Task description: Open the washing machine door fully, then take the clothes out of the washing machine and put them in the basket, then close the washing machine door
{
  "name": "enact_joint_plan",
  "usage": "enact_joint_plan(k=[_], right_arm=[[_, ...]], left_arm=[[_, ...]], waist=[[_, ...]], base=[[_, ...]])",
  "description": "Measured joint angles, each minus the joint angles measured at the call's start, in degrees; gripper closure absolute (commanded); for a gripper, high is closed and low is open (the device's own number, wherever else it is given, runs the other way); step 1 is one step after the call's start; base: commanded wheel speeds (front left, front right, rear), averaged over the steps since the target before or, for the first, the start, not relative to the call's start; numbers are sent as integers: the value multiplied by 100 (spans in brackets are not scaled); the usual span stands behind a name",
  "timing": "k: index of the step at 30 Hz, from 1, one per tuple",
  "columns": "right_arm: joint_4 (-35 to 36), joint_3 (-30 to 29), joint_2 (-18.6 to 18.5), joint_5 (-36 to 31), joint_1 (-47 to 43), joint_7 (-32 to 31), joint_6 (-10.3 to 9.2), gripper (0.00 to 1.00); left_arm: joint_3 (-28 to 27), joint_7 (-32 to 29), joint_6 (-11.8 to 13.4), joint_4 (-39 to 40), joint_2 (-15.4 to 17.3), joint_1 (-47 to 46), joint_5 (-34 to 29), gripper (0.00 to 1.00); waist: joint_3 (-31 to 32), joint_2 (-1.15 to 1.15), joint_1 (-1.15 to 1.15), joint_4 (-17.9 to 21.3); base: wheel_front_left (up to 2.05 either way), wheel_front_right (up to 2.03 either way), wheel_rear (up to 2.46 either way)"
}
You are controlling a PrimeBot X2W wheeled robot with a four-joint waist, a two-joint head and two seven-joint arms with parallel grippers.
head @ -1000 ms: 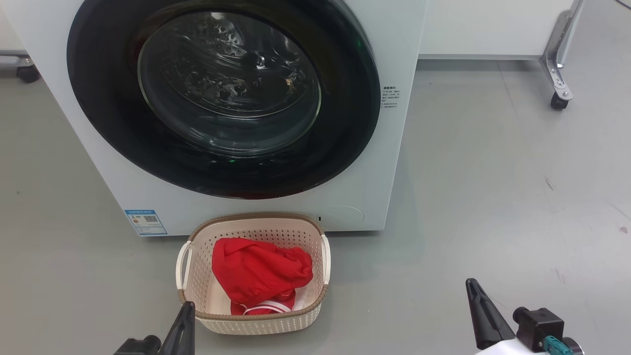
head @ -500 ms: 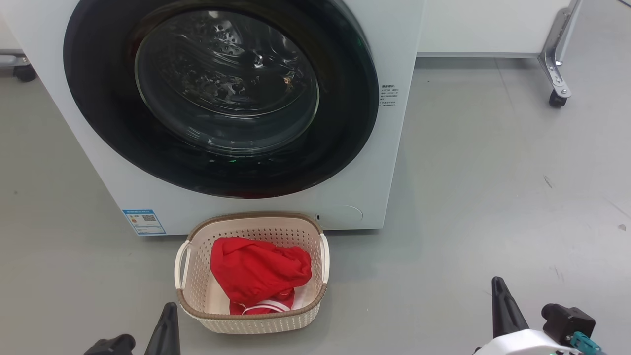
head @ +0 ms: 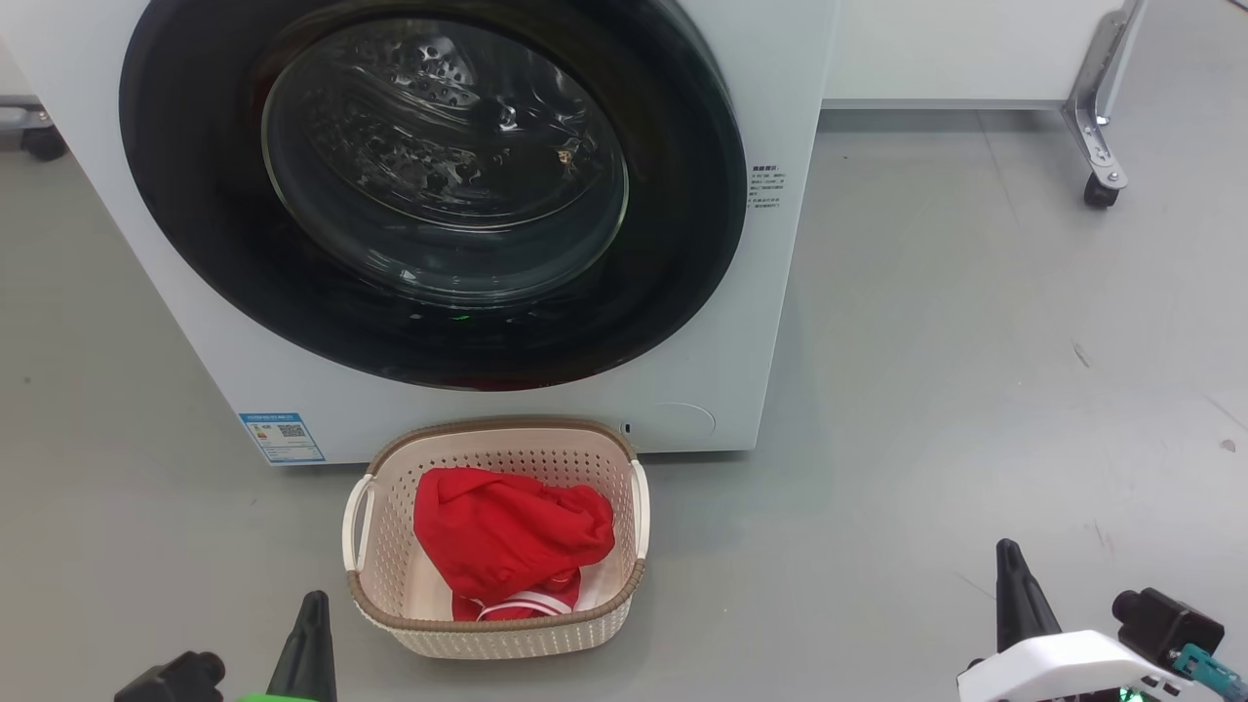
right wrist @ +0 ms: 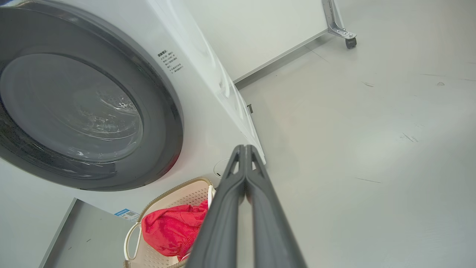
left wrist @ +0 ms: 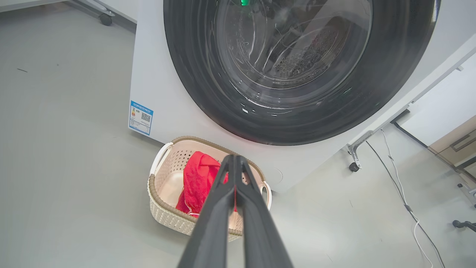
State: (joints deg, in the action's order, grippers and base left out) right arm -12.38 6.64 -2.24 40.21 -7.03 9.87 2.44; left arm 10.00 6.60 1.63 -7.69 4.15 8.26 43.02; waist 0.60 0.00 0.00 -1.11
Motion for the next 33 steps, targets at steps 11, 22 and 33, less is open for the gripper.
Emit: enact_joint_plan(k=[11, 22, 33], right_arm=[[-5, -134, -57, 891, 138, -186, 45, 100], [-41, -300, -132, 1926, 328, -422, 102, 100], [-96, -453, -169, 2863, 474, -606, 175, 100]], left_arm=[[-154, -176, -101, -98, 8, -157, 848, 100], [-338, -311, -232, -223, 22, -321, 1779, 100], [-506, -505, -402, -330, 27, -526, 2696, 100]], waist=[[-14, 0, 0, 18], [-29, 0, 0, 38], [-43, 0, 0, 57]], base=[[0, 0, 0], [0, 0, 0], [0, 0, 0]])
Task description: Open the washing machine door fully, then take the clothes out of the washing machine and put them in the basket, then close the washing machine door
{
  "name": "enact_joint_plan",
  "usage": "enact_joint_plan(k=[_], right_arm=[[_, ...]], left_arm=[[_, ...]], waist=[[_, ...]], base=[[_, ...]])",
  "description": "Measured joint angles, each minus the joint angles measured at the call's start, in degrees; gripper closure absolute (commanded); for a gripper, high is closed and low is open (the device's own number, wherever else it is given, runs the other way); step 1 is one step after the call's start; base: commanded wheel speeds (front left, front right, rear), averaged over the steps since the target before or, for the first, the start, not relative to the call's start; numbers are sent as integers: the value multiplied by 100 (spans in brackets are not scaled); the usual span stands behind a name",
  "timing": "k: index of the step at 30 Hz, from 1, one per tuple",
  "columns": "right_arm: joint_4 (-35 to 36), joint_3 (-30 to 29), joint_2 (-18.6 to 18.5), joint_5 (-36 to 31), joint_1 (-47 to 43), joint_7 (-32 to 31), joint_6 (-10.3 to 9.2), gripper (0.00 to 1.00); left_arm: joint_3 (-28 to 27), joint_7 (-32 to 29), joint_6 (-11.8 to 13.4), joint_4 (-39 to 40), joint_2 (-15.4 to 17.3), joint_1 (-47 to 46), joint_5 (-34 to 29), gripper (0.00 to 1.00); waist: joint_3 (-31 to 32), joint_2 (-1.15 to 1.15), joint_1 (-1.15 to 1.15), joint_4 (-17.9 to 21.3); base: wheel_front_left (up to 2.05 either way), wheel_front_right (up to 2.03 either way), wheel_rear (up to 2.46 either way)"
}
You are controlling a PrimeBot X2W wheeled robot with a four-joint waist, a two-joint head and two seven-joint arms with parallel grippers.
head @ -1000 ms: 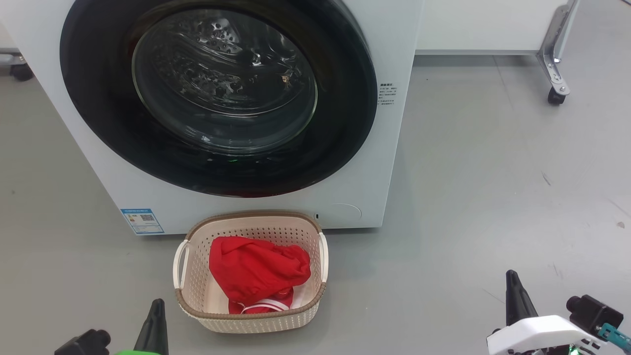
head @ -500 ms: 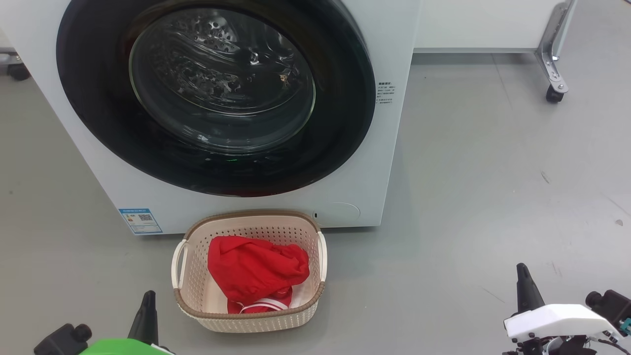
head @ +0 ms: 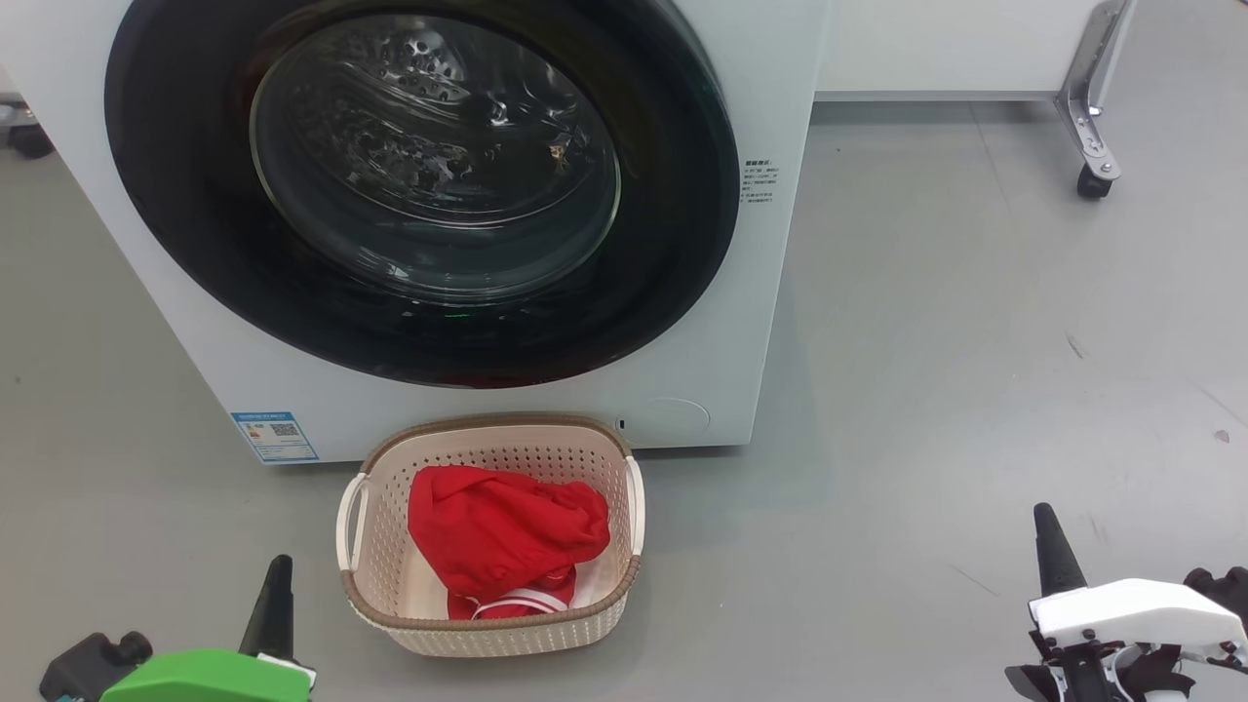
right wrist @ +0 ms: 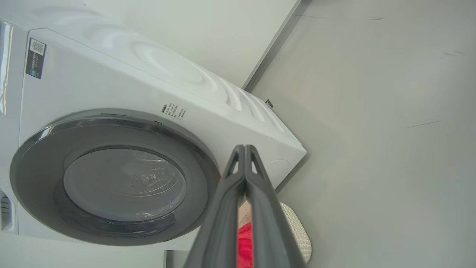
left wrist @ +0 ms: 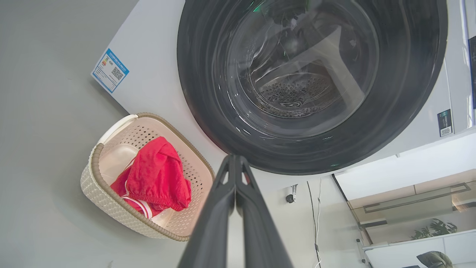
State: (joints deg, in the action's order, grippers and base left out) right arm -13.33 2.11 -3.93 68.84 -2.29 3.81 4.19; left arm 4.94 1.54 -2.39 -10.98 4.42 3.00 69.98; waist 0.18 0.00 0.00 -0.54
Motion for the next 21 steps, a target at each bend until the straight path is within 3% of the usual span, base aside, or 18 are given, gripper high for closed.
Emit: enact_joint_plan(k=[21], right_arm=[[-91, -256, -79, 1664, 287, -348, 130, 100]], left_arm=[[-308, -256, -253, -221, 7, -315, 1514, 100]], waist=[[-23, 0, 0, 33]], base=[[0, 0, 0]])
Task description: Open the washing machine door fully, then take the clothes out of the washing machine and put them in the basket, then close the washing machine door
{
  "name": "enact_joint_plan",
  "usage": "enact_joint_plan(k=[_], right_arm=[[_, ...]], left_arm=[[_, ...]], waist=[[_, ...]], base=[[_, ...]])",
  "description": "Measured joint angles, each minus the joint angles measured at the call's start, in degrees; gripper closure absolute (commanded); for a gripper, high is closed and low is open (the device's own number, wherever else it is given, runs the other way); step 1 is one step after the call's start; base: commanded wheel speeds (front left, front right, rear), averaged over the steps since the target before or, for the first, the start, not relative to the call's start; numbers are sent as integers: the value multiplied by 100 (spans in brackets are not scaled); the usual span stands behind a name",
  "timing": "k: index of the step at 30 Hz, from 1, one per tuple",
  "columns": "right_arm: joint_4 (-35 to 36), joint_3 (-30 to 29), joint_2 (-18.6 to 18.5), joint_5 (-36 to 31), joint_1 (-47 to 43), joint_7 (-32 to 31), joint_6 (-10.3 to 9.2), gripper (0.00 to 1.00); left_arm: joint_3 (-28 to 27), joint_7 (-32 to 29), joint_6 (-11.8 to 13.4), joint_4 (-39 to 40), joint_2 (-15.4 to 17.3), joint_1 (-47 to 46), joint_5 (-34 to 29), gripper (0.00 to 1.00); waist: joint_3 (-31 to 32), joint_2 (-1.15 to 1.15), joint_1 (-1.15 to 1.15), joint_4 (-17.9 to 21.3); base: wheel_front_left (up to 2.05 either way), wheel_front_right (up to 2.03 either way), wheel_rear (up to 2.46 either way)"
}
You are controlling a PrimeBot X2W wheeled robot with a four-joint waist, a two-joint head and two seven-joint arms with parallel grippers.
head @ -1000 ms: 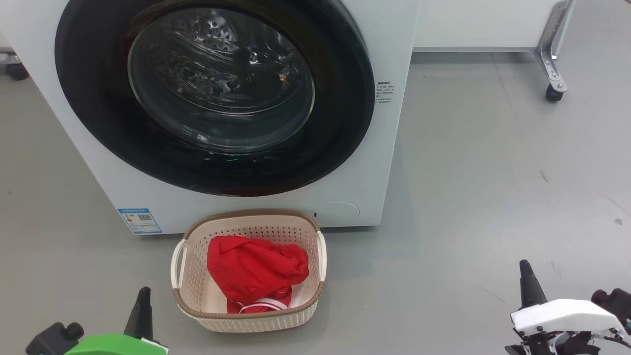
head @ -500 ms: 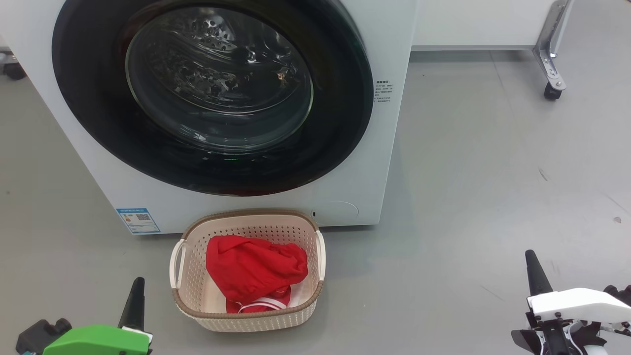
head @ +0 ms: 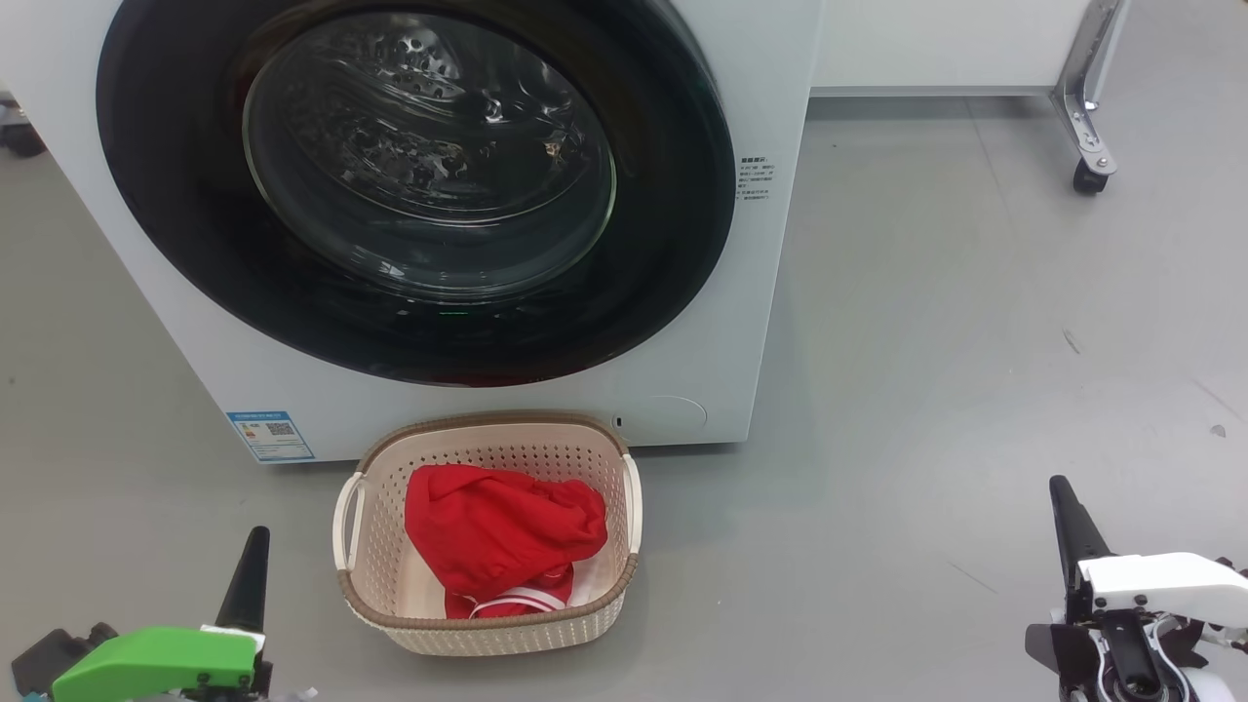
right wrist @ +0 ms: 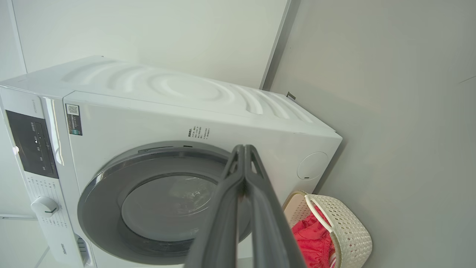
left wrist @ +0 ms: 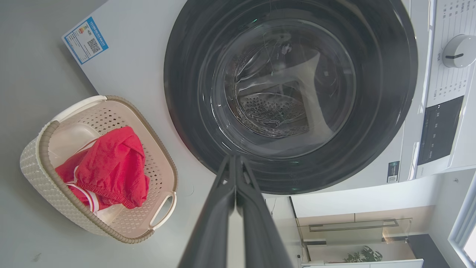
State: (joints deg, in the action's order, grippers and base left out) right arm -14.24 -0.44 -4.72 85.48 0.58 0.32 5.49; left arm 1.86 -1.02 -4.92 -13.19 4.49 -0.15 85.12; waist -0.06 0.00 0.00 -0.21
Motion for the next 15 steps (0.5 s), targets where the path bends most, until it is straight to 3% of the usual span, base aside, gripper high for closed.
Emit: enact_joint_plan(k=[15], right_arm=[[-57, -171, -81, 1065, 194, -213, 96, 100]], left_arm=[[-194, -179, -153, -145, 3, -222, 996, 100]], waist=[[-14, 0, 0, 21]], base=[[0, 0, 0]])
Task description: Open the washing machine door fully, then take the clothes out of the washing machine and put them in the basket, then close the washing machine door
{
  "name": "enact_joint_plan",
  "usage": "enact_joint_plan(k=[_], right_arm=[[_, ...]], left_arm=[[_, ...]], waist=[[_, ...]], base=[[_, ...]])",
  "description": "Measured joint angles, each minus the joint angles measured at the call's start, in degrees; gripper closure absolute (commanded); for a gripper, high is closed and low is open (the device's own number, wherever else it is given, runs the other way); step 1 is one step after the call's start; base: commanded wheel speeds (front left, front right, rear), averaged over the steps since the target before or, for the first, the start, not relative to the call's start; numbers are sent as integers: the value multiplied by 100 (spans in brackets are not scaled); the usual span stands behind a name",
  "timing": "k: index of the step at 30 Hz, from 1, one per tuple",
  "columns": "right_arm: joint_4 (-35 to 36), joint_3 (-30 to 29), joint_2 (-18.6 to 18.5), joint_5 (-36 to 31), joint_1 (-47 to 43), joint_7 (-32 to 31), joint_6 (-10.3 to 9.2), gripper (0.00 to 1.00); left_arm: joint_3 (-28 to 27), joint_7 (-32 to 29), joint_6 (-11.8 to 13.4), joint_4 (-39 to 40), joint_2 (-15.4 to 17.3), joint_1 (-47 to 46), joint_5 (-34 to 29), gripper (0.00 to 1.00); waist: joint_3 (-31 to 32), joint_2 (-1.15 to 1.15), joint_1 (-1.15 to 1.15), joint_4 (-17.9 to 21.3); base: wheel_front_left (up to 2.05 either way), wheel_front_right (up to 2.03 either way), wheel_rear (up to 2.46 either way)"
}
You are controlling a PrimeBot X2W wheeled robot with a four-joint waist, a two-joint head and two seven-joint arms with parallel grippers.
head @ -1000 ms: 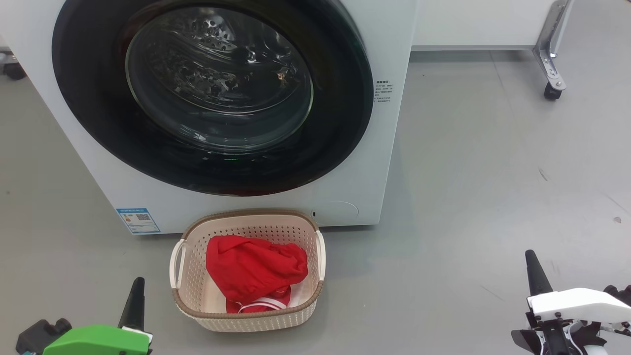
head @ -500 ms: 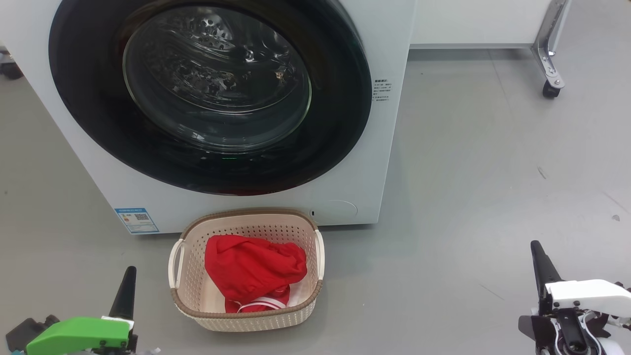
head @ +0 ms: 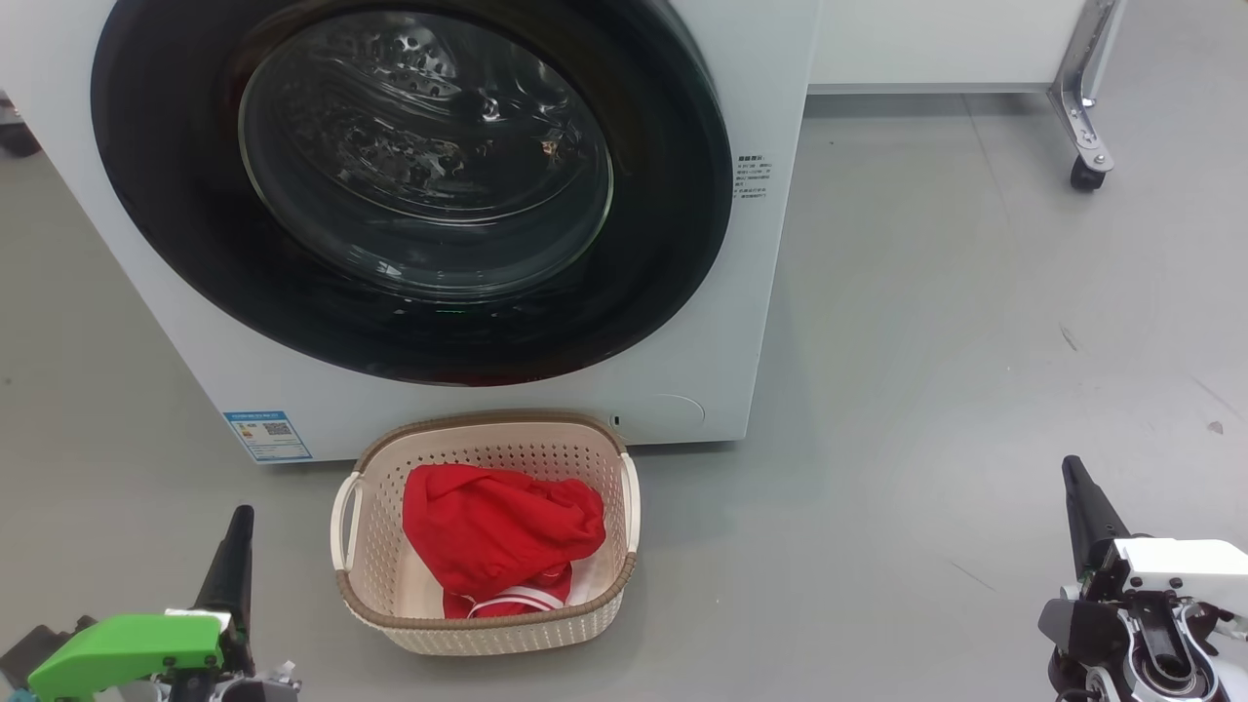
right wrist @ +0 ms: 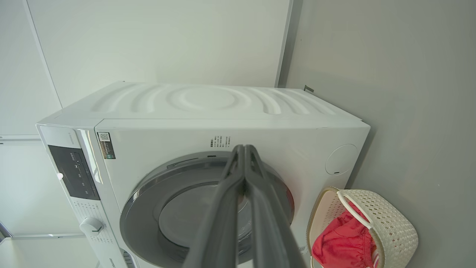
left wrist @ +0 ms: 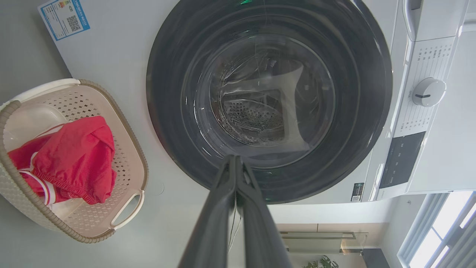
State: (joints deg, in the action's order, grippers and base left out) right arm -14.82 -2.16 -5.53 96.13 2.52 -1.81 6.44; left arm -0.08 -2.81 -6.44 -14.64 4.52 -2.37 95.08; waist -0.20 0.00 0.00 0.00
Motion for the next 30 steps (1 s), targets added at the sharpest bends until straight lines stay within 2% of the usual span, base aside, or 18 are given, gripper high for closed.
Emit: enact_joint_plan(k=[30], right_arm=[[-64, -24, 0, 0, 53, -16, 4, 100]], left_arm=[[-16, -15, -42, -88, 0, -19, 5, 100]], waist=[[4, 0, 0, 0]], base=[[0, 0, 0]])
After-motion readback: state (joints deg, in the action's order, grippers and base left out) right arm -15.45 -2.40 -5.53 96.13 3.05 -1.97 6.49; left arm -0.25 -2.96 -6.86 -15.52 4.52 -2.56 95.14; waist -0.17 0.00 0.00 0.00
